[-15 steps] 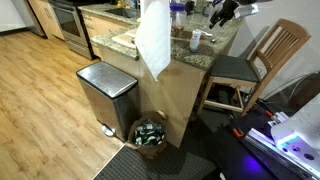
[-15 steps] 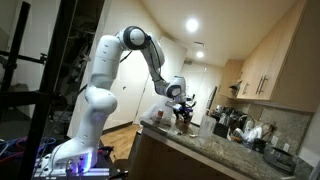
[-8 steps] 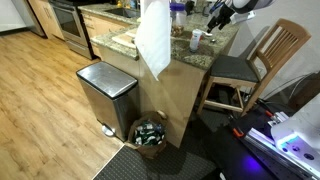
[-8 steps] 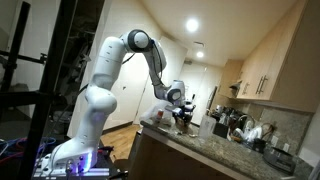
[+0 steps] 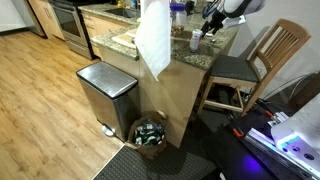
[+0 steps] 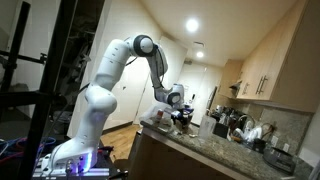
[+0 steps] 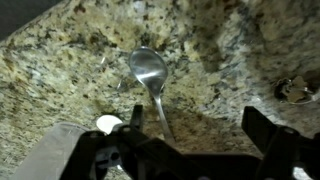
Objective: Pick up the silver spoon from the countertop and place it on top of the container with a blue lid
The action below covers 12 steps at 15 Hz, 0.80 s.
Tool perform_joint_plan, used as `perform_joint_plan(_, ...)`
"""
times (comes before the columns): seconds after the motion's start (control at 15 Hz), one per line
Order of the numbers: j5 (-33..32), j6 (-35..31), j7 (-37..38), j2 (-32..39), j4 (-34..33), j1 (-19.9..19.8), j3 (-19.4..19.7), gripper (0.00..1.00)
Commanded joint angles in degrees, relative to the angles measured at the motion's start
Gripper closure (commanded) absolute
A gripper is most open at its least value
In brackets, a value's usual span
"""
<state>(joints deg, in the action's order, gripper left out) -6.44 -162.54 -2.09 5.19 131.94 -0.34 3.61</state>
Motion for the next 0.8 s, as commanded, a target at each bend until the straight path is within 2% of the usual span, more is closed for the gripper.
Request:
perform_joint_plan(0.0,0.6,-0.7,0.1,5.0,-3.8,-1.4,0.3,0.00)
perform_joint_plan(0.13,1.6,0.5,0.7,7.4,-5.6,-1.9,0.6,0.00)
perform_joint_plan(0.2,0.7,0.2,0.3,4.0,-2.7,-1.4,0.3,0.00)
perform_joint_plan(0.53,0.3,1.0,0.3,5.1,-3.1,-1.4,0.4,0.00)
perform_joint_plan(0.67,1.8,2.3,-1.0,5.8,-3.0,-1.9,-0.2,0.26)
perform_joint_plan(0.73,2.7,2.3,-1.5,6.2,-2.8,-2.2,-0.4,0.32)
